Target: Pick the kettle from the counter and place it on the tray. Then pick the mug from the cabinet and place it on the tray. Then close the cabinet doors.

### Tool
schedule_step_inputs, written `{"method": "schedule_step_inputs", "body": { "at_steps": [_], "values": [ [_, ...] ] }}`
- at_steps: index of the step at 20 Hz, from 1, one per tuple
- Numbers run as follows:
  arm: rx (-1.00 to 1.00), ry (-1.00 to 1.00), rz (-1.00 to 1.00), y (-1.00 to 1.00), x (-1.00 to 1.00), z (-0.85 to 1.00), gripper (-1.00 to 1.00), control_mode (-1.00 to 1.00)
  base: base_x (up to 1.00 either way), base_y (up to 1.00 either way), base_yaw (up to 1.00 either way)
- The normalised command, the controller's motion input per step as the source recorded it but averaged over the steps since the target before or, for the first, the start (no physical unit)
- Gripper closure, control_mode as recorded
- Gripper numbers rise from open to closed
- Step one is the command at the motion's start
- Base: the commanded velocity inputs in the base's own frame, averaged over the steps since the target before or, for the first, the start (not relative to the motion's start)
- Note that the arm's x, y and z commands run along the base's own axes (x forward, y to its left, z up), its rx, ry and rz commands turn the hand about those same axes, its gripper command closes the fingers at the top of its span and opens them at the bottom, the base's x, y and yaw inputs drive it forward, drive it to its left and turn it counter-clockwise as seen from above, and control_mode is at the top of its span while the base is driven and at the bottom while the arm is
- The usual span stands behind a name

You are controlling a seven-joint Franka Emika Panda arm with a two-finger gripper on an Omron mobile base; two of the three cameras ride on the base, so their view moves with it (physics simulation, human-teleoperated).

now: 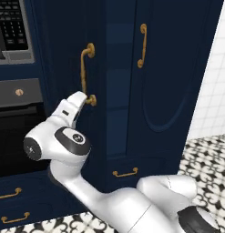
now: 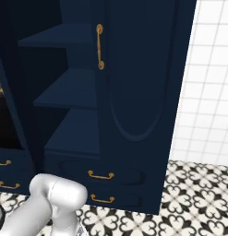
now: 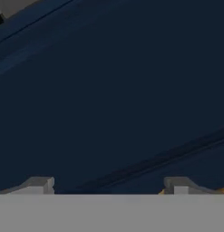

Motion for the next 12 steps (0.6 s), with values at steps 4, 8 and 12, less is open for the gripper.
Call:
{"method": "schedule_step_inputs", "body": {
  "at_steps": [4, 8, 12],
  "values": [
    [0.27, -0.19, 0.14, -1.0, 0.41, 0.0, -1.0, -1.0, 0.0, 0.0, 0.0],
    [0.26, -0.2, 0.14, -1.0, 0.45, 0.0, -1.0, -1.0, 0.0, 0.0, 0.0],
    [0.21, -0.16, 0.08, -0.88, 0.62, 0.0, -1.0, -1.0, 0.0, 0.0, 0.0]
  ]
}}
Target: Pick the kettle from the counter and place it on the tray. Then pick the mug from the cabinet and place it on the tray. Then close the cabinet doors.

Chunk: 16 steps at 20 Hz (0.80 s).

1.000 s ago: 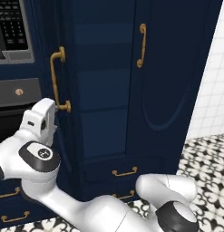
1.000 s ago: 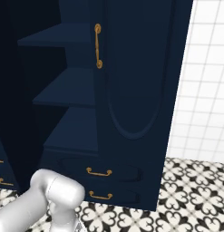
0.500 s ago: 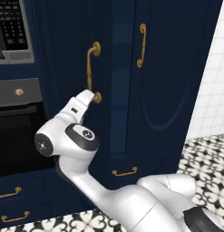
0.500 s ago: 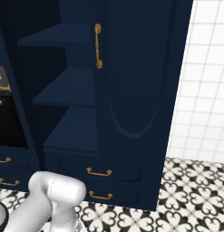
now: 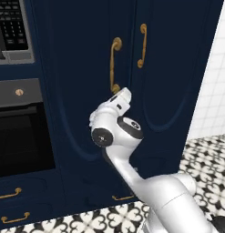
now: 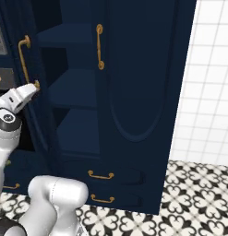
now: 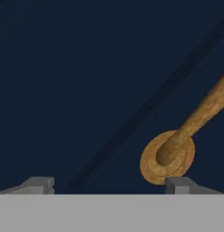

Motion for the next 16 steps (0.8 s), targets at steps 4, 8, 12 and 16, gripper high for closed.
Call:
{"method": "schedule_step_inputs", "body": {
  "at_steps": [4, 8, 12, 16],
  "values": [
    [0.17, -0.04, 0.0, -0.47, 0.98, 0.0, -1.0, -1.0, 0.0, 0.0, 0.0],
    [0.11, 0.01, -0.09, -0.18, 1.0, 0.0, -1.0, -1.0, 0.0, 0.0, 0.0],
    [0.12, 0.0, -0.04, -0.16, 1.0, 0.0, -1.0, -1.0, 0.0, 0.0, 0.0],
    [0.12, 0.0, 0.0, -0.13, 1.0, 0.0, -1.0, -1.0, 0.0, 0.0, 0.0]
  ]
}}
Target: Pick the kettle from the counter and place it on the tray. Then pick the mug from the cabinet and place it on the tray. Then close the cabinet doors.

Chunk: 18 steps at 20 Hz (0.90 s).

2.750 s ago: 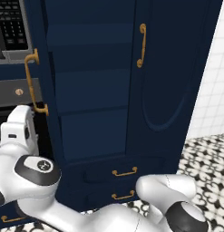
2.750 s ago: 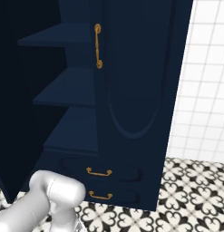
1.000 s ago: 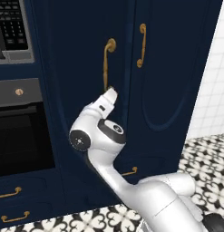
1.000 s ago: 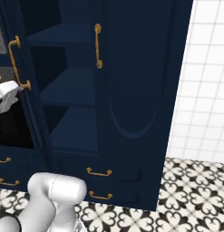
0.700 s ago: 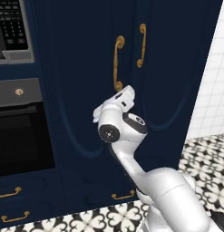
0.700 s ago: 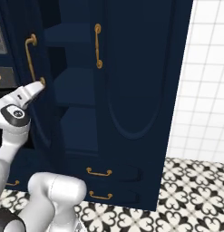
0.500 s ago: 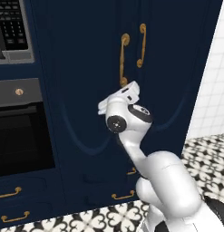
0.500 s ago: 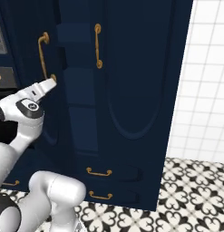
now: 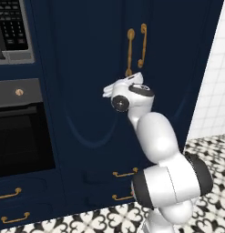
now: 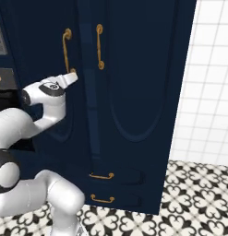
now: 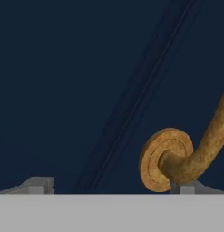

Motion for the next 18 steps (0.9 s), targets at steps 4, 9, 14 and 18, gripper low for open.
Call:
{"method": "schedule_step_inputs", "body": {
  "at_steps": [4, 9, 14, 18],
  "values": [
    [0.13, 0.0, 0.0, -0.18, 1.0, -0.02, -1.0, -1.0, 0.0, 0.0, 0.0],
    [0.11, 0.0, 0.0, -0.12, 1.0, -0.07, -1.0, -1.0, 0.0, 0.0, 0.0],
    [0.07, 0.0, 0.0, -0.01, 1.0, -0.13, -1.0, -1.0, 0.0, 0.0, 0.0],
    [0.06, 0.0, 0.0, 0.0, 1.0, -0.13, -1.0, -1.0, 0.0, 0.0, 0.0]
  ]
}}
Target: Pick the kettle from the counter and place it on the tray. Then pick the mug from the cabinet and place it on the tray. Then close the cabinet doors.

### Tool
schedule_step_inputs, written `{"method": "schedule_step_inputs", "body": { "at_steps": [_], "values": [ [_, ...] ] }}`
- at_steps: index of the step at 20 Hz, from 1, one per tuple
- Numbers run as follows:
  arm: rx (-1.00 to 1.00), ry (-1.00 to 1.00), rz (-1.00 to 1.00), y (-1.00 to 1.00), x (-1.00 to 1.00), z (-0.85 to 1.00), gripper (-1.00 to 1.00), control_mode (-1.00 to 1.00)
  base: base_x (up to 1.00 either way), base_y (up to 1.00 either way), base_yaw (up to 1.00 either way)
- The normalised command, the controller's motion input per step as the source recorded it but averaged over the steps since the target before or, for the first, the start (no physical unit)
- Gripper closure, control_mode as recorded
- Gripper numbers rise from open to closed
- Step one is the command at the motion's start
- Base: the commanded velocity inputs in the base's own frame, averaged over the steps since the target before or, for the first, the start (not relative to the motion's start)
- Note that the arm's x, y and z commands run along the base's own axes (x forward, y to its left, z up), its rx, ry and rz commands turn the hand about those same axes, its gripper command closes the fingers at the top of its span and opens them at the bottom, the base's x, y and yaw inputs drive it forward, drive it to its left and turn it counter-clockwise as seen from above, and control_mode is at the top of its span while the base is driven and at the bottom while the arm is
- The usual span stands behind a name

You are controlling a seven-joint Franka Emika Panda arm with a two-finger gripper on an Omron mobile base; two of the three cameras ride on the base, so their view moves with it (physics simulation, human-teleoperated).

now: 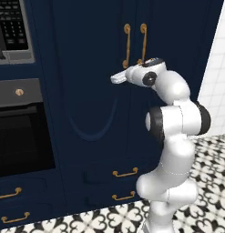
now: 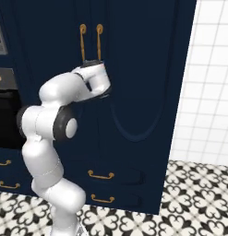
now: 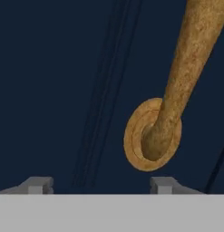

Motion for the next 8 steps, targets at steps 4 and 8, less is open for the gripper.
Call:
{"method": "schedule_step_inputs", "body": {
  "at_steps": [4, 8],
  "values": [
    [0.02, 0.0, -0.03, 0.0, 0.72, -0.03, -1.0, -1.0, 0.0, 0.0, 0.0],
    [0.0, 0.02, -0.04, 0.0, 0.31, -0.02, -1.0, -1.0, 0.0, 0.0, 0.0]
  ]
}}
